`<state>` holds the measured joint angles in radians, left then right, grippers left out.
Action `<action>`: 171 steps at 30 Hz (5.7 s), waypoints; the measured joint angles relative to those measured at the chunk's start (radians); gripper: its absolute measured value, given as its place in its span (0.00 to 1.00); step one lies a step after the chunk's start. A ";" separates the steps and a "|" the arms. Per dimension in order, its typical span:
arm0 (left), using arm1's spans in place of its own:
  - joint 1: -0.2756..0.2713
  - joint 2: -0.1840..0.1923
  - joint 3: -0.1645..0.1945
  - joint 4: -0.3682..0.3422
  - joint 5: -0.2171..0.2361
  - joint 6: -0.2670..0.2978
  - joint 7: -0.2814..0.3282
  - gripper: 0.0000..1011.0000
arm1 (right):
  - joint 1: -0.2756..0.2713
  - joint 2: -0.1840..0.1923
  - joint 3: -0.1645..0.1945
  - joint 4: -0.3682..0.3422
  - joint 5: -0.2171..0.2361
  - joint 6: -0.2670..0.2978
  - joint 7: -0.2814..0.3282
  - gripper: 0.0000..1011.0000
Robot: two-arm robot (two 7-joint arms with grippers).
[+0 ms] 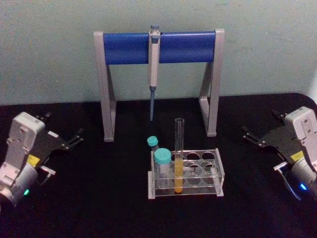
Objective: Pick up the test tube from the test tube rack, shake it, then place it back into the test tube rack.
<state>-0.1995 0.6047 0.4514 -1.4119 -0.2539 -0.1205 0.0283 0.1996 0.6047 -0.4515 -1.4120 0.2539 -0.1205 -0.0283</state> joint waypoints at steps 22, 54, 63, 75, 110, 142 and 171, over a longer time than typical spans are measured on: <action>0.000 0.000 0.000 0.000 0.000 0.000 0.000 0.99 | 0.000 0.000 0.000 0.000 0.000 0.000 0.000 0.99; 0.000 0.000 0.000 0.000 0.000 0.000 0.000 0.99 | 0.000 0.000 0.000 0.000 0.000 0.000 0.000 0.99; 0.000 0.000 0.000 0.000 0.000 0.000 0.000 0.99 | 0.000 0.000 0.000 0.000 0.000 0.000 0.000 0.99; 0.000 0.000 0.000 0.000 0.000 0.000 0.000 0.99 | 0.000 0.000 0.000 0.000 0.000 0.000 0.000 0.99; 0.000 0.000 0.000 0.000 0.000 0.000 0.000 0.99 | -0.125 0.013 0.065 -0.147 0.033 0.002 0.054 0.99; 0.000 0.000 0.000 0.000 0.000 0.000 0.000 0.99 | -0.145 -0.105 0.039 -0.214 0.236 0.079 0.372 0.99; 0.000 0.000 0.000 0.000 0.000 0.000 0.000 0.99 | 0.002 -0.205 0.027 -0.091 0.244 0.206 0.455 0.99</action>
<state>-0.1995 0.6047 0.4514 -1.4119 -0.2539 -0.1206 0.0282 0.2014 0.3996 -0.4246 -1.5026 0.4982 0.0855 0.4268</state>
